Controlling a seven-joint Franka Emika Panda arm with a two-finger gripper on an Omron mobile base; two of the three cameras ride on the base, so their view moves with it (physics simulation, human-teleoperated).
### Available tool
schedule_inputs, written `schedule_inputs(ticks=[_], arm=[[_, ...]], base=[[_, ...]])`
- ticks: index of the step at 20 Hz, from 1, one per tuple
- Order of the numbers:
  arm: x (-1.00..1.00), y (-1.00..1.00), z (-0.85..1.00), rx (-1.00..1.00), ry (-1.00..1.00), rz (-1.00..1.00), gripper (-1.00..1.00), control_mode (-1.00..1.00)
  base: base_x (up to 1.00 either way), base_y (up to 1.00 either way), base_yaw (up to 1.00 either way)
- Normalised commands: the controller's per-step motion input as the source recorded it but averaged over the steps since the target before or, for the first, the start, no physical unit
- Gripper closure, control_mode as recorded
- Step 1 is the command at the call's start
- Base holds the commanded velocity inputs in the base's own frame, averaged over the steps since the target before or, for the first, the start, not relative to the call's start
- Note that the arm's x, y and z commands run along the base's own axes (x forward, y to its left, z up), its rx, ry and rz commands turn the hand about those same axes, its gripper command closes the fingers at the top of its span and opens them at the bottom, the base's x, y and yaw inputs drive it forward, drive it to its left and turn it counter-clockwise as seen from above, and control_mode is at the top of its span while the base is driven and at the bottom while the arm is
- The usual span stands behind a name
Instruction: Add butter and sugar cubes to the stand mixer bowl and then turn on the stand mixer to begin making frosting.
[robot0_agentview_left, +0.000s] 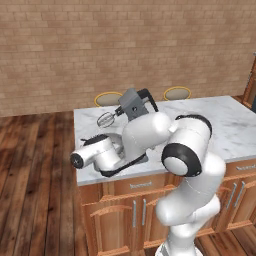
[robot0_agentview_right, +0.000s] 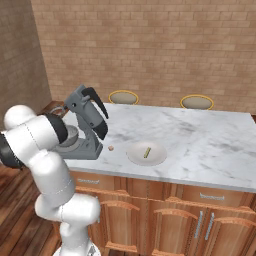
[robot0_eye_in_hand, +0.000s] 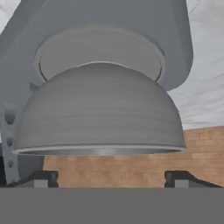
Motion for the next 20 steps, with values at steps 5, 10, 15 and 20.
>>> schedule_inputs(ticks=[5, 10, 15, 20], arm=[[-1.00, -0.07, 0.45, 0.04, -0.09, 0.06, -1.00, -1.00], [-1.00, -0.19, 0.90, 0.11, -0.08, 0.03, -1.00, -1.00], [-1.00, -0.31, 1.00, 0.20, -0.01, 0.00, -1.00, -1.00], [-0.85, -0.40, 1.00, 0.23, 0.02, 0.00, -1.00, -1.00]], base=[[0.00, 0.00, 0.00], [0.00, 0.00, 0.00], [0.00, 0.00, 0.00], [0.00, 0.00, 0.00]])
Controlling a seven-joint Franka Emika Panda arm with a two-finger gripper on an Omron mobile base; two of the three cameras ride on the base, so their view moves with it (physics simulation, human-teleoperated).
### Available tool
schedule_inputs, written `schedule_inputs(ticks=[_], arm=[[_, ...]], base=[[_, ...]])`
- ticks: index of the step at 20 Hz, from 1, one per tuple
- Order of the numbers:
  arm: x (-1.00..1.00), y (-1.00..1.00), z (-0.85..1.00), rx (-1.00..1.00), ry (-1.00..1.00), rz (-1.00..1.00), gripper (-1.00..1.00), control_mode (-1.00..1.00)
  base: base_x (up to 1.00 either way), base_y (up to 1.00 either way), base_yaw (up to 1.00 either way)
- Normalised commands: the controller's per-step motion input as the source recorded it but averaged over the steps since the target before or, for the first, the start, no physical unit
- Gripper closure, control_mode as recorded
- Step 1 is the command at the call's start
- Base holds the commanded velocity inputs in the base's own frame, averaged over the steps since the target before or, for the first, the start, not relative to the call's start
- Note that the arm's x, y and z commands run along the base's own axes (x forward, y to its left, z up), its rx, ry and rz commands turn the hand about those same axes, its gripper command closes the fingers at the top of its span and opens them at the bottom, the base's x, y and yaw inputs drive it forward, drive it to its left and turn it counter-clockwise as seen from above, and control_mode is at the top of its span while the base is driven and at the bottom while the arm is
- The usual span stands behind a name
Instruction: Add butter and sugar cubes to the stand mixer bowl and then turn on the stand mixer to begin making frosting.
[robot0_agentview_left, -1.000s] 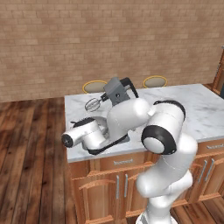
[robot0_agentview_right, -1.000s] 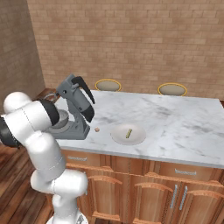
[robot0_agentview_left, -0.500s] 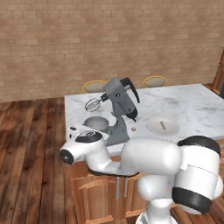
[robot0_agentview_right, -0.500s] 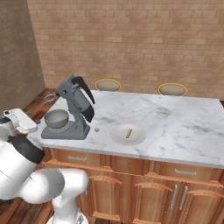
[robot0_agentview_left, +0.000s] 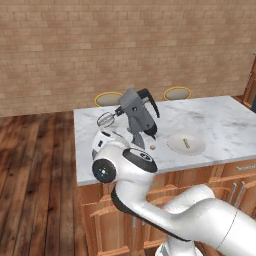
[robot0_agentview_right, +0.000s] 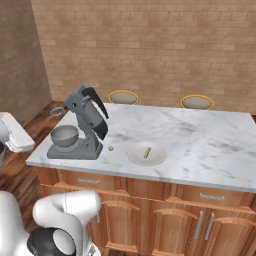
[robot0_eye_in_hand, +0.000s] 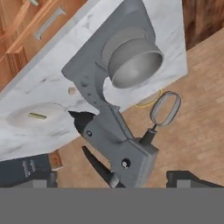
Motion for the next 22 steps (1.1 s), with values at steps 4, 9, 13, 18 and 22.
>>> schedule_inputs(ticks=[4, 9, 13, 18, 22], arm=[[-0.60, -0.77, 1.00, 0.27, 0.12, 0.00, -1.00, -1.00], [-0.34, -0.99, 0.86, 0.34, 0.25, -0.05, -1.00, -1.00], [-0.06, -1.00, 0.59, 0.42, 0.39, -0.11, -1.00, -1.00], [0.00, -1.00, 0.17, 0.45, 0.37, -0.10, -1.00, -1.00], [0.00, -1.00, -0.11, 0.47, 0.20, -0.07, -1.00, -1.00]], base=[[0.00, 0.00, 0.00], [0.00, 0.00, 0.00], [0.00, 0.00, 0.00], [0.00, 0.00, 0.00], [0.00, 0.00, 0.00]])
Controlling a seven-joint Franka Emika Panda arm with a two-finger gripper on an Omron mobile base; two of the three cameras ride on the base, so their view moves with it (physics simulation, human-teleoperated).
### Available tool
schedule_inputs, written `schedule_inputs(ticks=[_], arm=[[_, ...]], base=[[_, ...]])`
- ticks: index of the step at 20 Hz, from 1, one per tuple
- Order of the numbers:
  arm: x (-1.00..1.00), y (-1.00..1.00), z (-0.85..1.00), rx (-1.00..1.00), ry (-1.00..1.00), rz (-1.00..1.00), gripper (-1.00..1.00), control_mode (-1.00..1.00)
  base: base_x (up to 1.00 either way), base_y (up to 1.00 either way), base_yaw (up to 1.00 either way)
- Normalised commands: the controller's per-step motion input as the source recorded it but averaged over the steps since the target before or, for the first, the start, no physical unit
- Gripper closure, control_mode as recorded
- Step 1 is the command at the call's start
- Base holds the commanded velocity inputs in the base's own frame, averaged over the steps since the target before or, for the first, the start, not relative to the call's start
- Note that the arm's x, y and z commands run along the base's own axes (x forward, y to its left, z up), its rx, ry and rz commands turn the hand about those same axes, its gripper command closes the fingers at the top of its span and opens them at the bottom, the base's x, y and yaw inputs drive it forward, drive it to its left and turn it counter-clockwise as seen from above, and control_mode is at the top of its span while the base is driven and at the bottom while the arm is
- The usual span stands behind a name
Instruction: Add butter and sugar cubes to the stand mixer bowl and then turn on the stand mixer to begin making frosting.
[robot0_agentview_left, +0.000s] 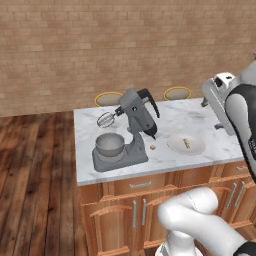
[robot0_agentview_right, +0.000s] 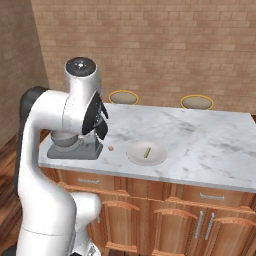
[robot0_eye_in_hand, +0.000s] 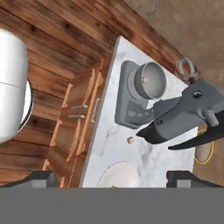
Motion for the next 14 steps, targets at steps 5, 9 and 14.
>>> schedule_inputs(ticks=[5, 9, 14], arm=[[0.00, -0.85, -0.52, 0.44, 0.07, -0.02, -1.00, -1.00], [0.00, -0.31, -0.83, 0.39, 0.03, 0.00, -1.00, -1.00], [0.11, -0.04, -0.69, 0.27, 0.11, 0.00, -1.00, -1.00]], base=[[0.00, 0.00, 0.00], [0.00, 0.00, 0.00], [0.00, 0.00, 0.00]])
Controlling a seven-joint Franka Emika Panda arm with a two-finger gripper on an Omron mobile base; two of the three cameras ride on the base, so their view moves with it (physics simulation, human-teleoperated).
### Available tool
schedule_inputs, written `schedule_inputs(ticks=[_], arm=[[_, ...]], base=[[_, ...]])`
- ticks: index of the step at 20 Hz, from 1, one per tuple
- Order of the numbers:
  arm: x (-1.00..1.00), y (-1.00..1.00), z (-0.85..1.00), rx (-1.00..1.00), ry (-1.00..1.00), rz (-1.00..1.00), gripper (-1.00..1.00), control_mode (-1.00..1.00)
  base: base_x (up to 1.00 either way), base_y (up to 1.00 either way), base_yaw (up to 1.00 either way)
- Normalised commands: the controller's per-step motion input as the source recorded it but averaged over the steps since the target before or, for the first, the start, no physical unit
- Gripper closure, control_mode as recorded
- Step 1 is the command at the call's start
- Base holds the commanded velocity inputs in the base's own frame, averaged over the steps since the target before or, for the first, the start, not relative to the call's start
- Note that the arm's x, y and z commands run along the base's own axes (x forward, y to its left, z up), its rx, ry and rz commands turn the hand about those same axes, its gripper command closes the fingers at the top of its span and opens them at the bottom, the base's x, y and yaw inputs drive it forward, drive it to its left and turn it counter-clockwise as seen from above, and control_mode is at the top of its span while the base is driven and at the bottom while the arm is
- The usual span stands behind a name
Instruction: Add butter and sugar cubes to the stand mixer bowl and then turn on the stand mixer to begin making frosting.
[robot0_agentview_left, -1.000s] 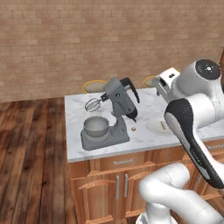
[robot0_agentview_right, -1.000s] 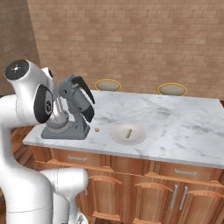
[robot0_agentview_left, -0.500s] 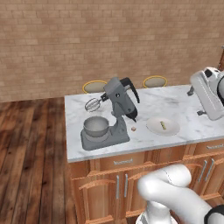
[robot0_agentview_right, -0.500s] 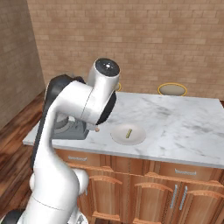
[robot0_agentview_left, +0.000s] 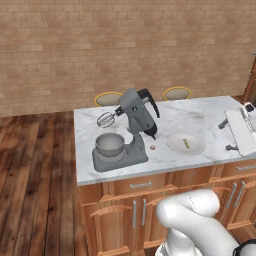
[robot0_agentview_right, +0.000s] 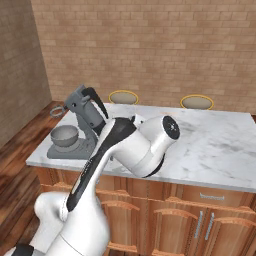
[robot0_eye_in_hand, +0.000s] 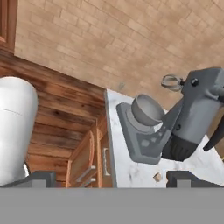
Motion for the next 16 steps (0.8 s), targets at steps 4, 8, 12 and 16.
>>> schedule_inputs(ticks=[4, 8, 12, 16], arm=[[0.49, -0.09, -0.42, 0.10, 0.25, 0.00, -1.00, -1.00], [0.50, -0.01, -0.32, 0.03, 0.24, 0.00, -1.00, -1.00], [0.65, 0.00, -0.35, 0.03, 0.24, 0.00, -1.00, -1.00], [0.41, 0.00, -0.36, 0.12, 0.18, 0.00, -1.00, -1.00]], base=[[0.00, 0.00, 0.00], [0.00, 0.00, 0.00], [0.00, 0.00, 0.00], [0.00, 0.00, 0.00]])
